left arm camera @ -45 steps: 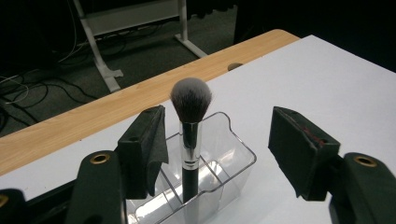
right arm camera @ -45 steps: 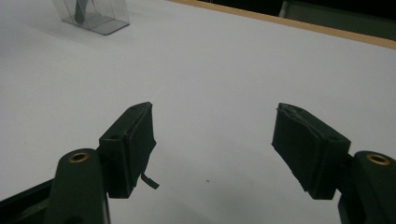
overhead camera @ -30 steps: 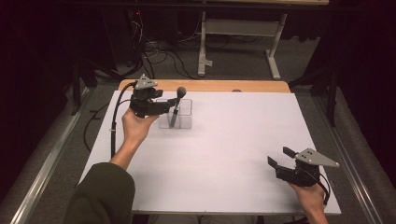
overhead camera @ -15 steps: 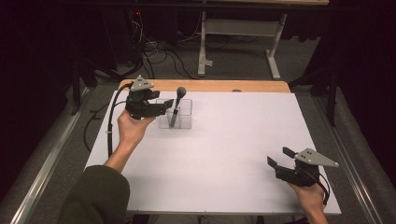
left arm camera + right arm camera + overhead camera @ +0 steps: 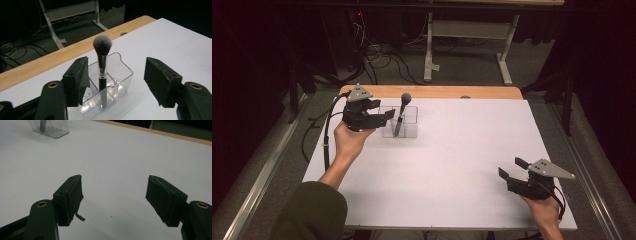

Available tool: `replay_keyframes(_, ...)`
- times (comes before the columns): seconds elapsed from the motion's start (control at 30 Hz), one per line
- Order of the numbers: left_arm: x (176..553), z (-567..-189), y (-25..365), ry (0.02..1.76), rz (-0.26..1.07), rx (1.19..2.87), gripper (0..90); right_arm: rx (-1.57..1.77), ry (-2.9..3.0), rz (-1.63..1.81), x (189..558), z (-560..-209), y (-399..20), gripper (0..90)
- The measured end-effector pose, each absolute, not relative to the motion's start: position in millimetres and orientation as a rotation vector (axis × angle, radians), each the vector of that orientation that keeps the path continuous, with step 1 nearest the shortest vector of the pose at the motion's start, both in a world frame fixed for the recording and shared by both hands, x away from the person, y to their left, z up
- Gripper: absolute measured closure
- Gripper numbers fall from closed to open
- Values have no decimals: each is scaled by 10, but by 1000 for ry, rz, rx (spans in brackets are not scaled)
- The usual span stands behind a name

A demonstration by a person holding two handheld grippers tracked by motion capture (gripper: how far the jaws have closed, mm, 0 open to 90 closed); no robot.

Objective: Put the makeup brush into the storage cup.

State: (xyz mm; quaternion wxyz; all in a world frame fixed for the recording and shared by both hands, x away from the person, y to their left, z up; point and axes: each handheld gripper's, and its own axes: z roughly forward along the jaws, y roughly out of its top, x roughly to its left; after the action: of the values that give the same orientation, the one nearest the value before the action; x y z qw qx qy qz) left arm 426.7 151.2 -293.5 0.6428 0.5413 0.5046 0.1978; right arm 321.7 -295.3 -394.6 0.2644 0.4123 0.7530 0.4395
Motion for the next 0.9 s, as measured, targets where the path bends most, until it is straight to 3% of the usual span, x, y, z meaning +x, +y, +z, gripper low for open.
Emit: replay_keyframes(0.9, 4017, -2888, 1660, 1124, 444, 1222, 362, 1110, 2035, 1190, 3220, -3948, -2947, 311)
